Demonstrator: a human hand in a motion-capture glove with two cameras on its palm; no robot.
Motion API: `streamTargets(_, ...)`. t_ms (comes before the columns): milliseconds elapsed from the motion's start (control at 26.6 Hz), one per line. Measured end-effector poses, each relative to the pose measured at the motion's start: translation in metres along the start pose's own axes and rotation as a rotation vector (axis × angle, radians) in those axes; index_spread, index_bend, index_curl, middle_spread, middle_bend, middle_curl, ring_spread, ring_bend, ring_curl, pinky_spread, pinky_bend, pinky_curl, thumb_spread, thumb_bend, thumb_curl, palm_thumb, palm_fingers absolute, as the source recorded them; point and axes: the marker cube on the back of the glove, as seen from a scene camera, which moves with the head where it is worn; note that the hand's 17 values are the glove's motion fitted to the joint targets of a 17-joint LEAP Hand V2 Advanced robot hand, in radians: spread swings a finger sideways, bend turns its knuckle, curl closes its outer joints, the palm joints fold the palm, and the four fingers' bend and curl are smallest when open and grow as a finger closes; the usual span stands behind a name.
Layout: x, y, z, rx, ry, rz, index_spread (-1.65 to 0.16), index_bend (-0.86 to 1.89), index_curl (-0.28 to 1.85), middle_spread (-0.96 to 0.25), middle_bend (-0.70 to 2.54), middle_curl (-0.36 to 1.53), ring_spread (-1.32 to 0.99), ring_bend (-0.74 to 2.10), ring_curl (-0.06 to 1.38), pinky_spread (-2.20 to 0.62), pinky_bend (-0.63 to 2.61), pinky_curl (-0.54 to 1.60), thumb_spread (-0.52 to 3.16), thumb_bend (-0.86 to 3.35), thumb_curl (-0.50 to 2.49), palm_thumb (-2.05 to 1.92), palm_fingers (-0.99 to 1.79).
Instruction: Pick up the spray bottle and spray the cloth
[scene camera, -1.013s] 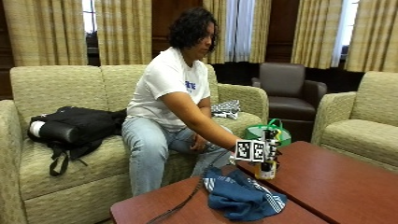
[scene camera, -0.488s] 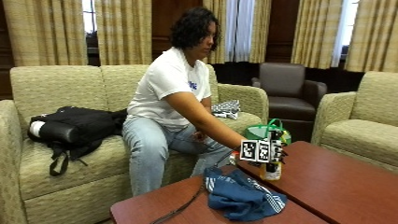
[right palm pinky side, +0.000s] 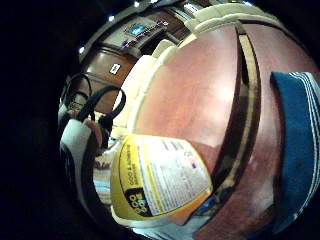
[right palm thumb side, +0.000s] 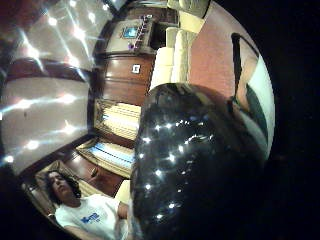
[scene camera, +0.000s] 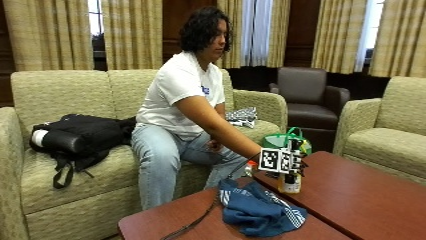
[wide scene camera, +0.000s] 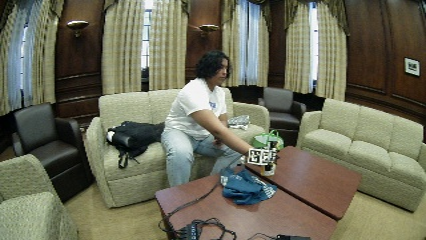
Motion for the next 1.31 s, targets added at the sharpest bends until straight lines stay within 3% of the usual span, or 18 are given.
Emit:
streamTargets(300,0.002,0.008,-0.015,-0.065,0.146,-0.003,-0.27,0.14,0.56,-0.18,0.51,0.49,-0.18,0.6,0.44,-0.27,0.49,0.39,0.62,-0.07,0.76,0.79,1.24)
streamTargets(525,0.011,0.023,-0.027,-0.16,0.22,0.038,-0.31,0.09,0.49,-0.17,0.35,0.44,-0.19,0.52,0.42,-0.16,0.46,0.4,0.77,-0.08,0.64,0.63,0.87)
streamTargets(863,0.017,0.046,-0.059,-0.255,0.275,0.069,-0.37,0.12,0.42,-0.21,0.24,0.4,-0.26,0.36,0.37,-0.03,0.4,0.38,0.86,-0.06,0.52,0.51,0.54)
streamTargets(1314,0.008,0.127,-0.107,-0.421,0.348,0.031,-0.41,0.18,0.38,-0.23,0.19,0.37,-0.29,0.25,0.31,0.05,0.28,0.33,0.9,-0.04,0.44,0.48,0.44)
